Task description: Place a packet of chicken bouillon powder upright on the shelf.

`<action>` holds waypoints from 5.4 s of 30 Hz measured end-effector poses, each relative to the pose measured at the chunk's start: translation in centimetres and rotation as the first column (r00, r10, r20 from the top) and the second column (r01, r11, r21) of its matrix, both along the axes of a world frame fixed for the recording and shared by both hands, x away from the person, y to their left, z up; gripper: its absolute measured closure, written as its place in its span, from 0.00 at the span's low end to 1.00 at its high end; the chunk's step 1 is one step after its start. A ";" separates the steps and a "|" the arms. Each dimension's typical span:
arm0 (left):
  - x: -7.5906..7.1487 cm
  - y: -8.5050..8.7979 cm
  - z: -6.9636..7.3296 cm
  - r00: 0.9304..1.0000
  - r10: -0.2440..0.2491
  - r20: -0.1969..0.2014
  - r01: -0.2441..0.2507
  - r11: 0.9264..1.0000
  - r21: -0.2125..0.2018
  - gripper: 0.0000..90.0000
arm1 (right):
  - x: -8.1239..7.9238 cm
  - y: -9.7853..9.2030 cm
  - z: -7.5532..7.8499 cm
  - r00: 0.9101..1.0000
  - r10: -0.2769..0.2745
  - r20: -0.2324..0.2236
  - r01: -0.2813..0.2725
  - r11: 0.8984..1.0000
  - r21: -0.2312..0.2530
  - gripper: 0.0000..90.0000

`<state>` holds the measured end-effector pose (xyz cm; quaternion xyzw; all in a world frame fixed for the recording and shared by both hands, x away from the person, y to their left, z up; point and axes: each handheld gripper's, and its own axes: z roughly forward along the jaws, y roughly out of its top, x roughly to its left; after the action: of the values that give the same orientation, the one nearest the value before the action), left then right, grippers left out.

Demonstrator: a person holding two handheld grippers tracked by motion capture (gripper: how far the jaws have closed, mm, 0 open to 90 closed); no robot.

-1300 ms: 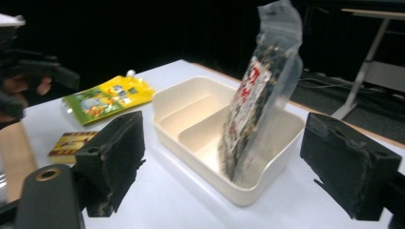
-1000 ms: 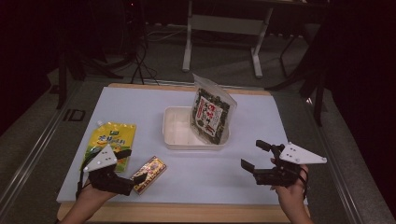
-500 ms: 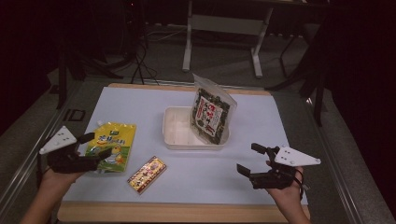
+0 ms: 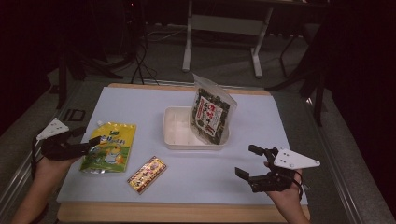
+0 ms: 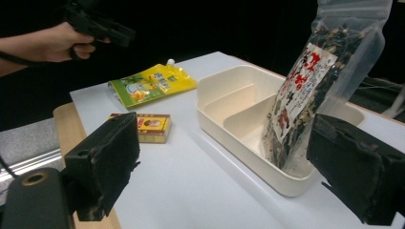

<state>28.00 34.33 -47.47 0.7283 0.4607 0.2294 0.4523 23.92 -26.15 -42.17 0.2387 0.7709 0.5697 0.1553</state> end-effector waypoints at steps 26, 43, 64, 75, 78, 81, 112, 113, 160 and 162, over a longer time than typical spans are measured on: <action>6.4 3.1 -6.9 0.980 0.084 -0.182 -0.074 0.995 0.061 0.31 | 0.4 0.1 -0.9 0.999 0.014 -0.039 -0.014 1.000 -0.017 0.11; 7.8 3.7 -8.4 0.958 -0.022 -0.287 0.015 1.000 -0.024 0.53 | 0.6 0.1 -1.0 0.998 0.020 -0.053 -0.021 1.000 -0.018 0.11; 7.8 -0.5 -6.2 0.948 0.008 -0.319 0.080 0.962 0.262 1.00 | 0.6 0.0 -0.9 0.998 0.012 -0.054 -0.013 1.000 -0.012 0.11; 6.6 -1.1 -3.6 0.969 -0.008 -0.246 0.065 0.972 0.225 1.00 | 0.5 -0.4 -0.3 1.000 0.007 -0.013 -0.007 1.000 0.008 0.13; 6.1 -1.2 -2.8 0.974 -0.018 -0.224 0.063 0.979 0.193 1.00 | 0.5 -0.5 -0.2 1.000 0.009 -0.005 -0.009 1.000 0.004 0.13; 5.4 -1.2 -2.1 0.980 -0.017 -0.197 0.052 0.984 0.173 1.00 | 0.5 -0.5 -0.1 1.000 0.009 -0.014 -0.009 1.000 0.005 0.14; -0.8 -4.2 5.0 0.979 -0.202 0.029 0.201 0.979 0.035 1.00 | 0.4 -0.4 0.2 0.999 -0.001 -0.044 0.002 1.000 0.010 0.13; -0.8 -4.3 5.2 0.977 -0.209 0.034 0.208 0.978 0.026 1.00 | 0.4 -0.4 0.3 0.999 0.003 -0.045 -0.002 1.000 0.013 0.13; -1.3 -20.3 9.6 0.682 -0.644 0.346 0.726 0.654 -0.213 1.00 | 2.5 4.7 3.5 0.988 0.150 0.027 -0.152 0.985 0.087 0.18; -1.3 -20.5 9.6 0.680 -0.645 0.350 0.729 0.648 -0.221 1.00 | 2.4 5.1 3.5 0.981 0.193 0.027 -0.194 0.976 0.098 0.20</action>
<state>26.74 13.78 -37.84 0.7249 0.1219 0.0415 0.6767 26.36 -21.04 -38.63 0.1651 0.7596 0.6221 0.0935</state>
